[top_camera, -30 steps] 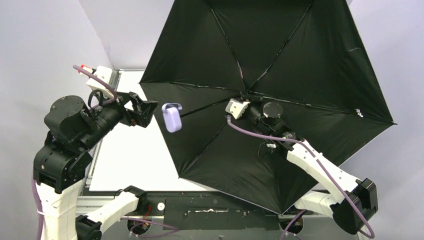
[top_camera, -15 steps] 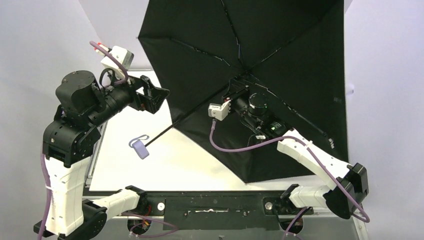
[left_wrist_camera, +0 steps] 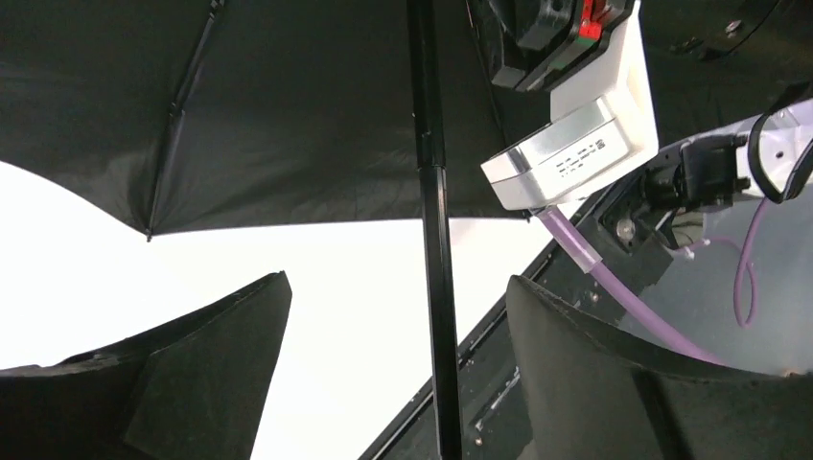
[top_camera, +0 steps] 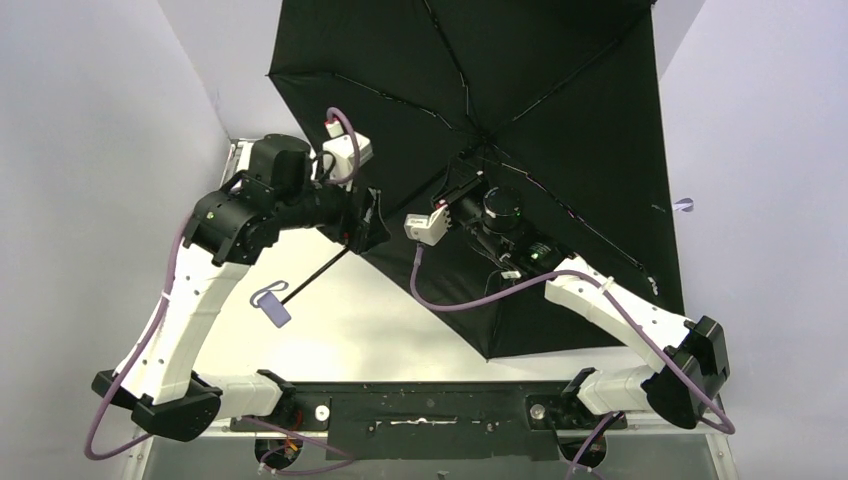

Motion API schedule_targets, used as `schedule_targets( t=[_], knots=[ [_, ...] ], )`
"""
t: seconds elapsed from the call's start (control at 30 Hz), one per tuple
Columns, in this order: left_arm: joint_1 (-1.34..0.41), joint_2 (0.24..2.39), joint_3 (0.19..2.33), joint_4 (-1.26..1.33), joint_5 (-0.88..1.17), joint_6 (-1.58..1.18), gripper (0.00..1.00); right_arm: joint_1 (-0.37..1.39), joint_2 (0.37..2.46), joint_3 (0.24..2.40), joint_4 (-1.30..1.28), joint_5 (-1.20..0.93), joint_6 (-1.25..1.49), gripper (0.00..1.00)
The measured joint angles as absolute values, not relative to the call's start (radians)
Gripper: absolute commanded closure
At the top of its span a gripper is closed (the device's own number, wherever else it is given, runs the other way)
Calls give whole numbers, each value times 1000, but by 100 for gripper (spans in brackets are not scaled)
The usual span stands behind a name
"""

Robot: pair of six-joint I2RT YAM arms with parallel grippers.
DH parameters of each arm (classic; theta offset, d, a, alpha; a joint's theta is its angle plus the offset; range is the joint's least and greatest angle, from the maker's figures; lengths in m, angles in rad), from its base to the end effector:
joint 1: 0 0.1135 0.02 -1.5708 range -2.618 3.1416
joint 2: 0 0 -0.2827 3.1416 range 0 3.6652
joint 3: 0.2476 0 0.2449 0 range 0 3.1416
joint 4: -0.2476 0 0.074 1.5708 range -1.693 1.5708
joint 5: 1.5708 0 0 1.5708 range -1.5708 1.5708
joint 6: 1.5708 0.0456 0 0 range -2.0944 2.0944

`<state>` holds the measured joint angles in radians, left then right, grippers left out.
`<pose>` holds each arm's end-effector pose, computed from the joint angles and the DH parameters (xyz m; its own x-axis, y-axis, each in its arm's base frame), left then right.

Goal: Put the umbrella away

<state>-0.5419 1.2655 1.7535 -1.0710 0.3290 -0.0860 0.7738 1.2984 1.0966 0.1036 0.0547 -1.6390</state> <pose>0.1761 -0.1232 0.4830 -0.5317 0.2252 -0.8165 0.6760 0.6936 -0.2489 0.2217 0.2131 0.3853 0.6621 -0.7458 0.0732 -0.0251 -0.1196 -0.9925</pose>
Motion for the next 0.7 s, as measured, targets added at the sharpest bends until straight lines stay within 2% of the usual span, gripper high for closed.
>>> schedule_targets(
  t=[0.17,0.2,0.37,0.43,0.47,0.6,0.63,0.67,0.7],
  knots=[
    [-569,1274,1724,-1084,326,-70,48,774,1298,1097,103,57,-1643,100],
    [-572,1274,1723,-1084,325,-68,57,774,1298,1097,103,57,-1643,100],
    [-581,1274,1714,-1083,321,-65,87,775,1298,1097,102,63,-1641,100],
    [-584,1274,1710,-1082,321,-70,97,775,1298,1096,99,65,-1638,95],
    [-585,1274,1708,-1082,324,-70,100,775,1298,1096,99,65,-1637,92],
    [-586,1274,1702,-1079,318,-74,100,775,1290,1091,92,67,-1625,76],
    [-587,1274,1699,-1079,319,-74,100,775,1283,1088,79,66,-1621,69],
    [-589,1273,1692,-1076,319,-75,100,775,1274,1086,57,66,-1618,57],
    [-590,1272,1684,-1066,317,-76,100,780,1261,1080,35,67,-1615,52]
  ],
)
